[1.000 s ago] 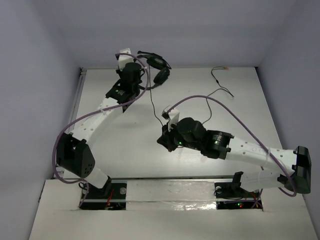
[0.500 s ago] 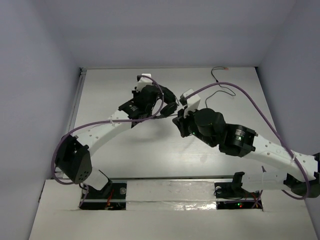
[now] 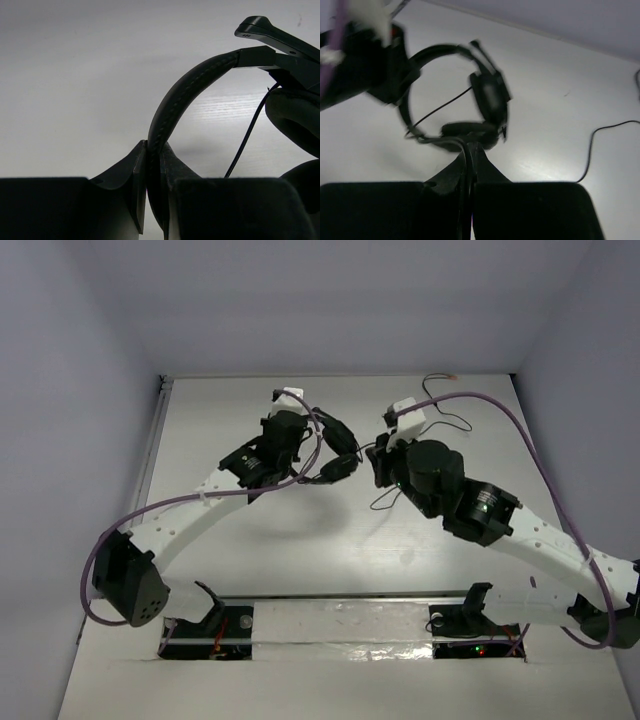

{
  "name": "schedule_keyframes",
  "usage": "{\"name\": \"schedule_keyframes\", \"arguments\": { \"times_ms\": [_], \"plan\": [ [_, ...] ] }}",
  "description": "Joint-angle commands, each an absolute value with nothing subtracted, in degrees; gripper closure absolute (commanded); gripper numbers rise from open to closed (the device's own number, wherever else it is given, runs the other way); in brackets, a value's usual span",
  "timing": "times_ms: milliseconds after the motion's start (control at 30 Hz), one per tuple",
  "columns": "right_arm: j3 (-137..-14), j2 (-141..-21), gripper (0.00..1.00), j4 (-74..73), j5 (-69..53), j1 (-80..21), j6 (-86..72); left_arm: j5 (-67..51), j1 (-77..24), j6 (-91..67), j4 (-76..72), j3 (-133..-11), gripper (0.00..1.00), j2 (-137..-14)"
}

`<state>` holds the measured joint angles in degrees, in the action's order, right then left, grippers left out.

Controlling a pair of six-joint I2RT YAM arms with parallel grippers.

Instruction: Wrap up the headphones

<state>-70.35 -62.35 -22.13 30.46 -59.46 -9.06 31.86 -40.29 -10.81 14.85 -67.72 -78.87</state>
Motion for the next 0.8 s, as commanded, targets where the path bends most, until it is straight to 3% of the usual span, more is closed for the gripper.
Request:
{"name": "schedule_keyframes", "arguments": {
  "times_ms": [0, 467, 767],
  "plan": [
    [-69.9, -62.9, 1.00, -10.2, 33.0, -54.1, -4.9, 27.3, -41.1, -8.4, 14.5, -66.7, 1.00, -72.7],
    [-74.1, -77.7, 0.97, -0.4, 34.5, -44.4, 3.0, 17.5, -43.0, -7.9, 18.5, -64.3, 1.00, -62.5],
    [-71.8, -79.6, 0.95, 2.5, 25.1, -37.6, -2.5, 13.7, -43.0, -7.9, 19.4, -68.4, 1.00, -61.2]
  ]
}}
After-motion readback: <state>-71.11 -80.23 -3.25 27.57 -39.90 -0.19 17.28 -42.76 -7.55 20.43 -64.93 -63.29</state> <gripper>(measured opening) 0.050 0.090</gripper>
